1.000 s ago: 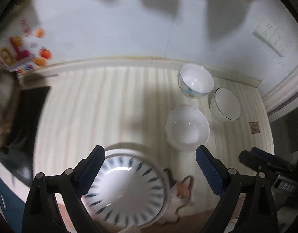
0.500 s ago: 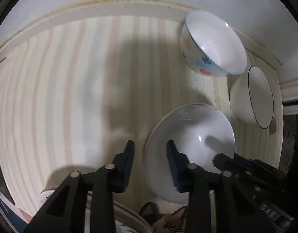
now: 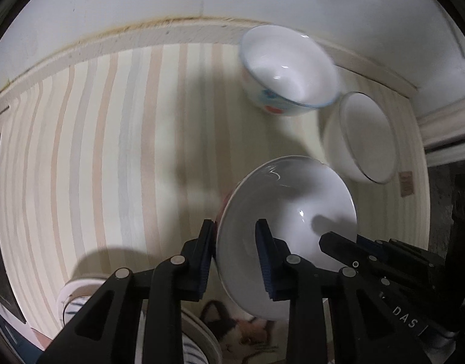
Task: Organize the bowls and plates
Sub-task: 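Grip the plain white bowl rim with both tools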
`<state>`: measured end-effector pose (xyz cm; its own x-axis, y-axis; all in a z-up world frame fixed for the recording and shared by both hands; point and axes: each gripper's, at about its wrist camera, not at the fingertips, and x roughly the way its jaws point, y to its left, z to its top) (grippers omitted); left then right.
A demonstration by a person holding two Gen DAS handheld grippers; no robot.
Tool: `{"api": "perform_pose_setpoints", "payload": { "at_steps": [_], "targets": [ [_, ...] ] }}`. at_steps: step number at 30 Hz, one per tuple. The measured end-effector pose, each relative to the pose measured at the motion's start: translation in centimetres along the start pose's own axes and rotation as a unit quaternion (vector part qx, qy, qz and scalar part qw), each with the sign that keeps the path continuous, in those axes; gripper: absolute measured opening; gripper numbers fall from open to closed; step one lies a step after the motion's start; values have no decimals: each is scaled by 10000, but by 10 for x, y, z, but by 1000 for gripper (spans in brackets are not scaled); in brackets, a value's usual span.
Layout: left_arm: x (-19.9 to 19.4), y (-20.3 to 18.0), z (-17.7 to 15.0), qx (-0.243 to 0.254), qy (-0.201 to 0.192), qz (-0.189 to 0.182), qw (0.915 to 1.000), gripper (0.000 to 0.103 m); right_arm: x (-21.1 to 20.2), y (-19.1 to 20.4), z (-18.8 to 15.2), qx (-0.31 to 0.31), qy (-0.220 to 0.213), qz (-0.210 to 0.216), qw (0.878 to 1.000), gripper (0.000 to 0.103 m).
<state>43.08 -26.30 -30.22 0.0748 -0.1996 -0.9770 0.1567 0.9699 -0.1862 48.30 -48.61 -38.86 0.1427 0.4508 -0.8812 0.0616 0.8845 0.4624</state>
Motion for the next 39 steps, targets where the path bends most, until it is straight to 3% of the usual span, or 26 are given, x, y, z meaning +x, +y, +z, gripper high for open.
{"api": "perform_pose_setpoints", "payload": {
  "at_steps": [9, 15, 27, 39],
  "targets": [
    [-25, -35, -29, 323, -65, -72, 9994, 25, -59, -13, -48, -42, -80, 14, 10000, 17],
    [-12, -52, -59, 581, 95, -59, 9982, 25, -82, -33, -86, 69, -113, 21, 9999, 17],
    [29, -68, -87, 739, 434, 72, 9963, 25, -60, -65, -138, 331, 155, 4, 9993, 17],
    [48, -80, -89, 820, 524, 259, 9949, 25, -49, -80, -143, 383, 228, -91, 9990, 17]
  ]
}}
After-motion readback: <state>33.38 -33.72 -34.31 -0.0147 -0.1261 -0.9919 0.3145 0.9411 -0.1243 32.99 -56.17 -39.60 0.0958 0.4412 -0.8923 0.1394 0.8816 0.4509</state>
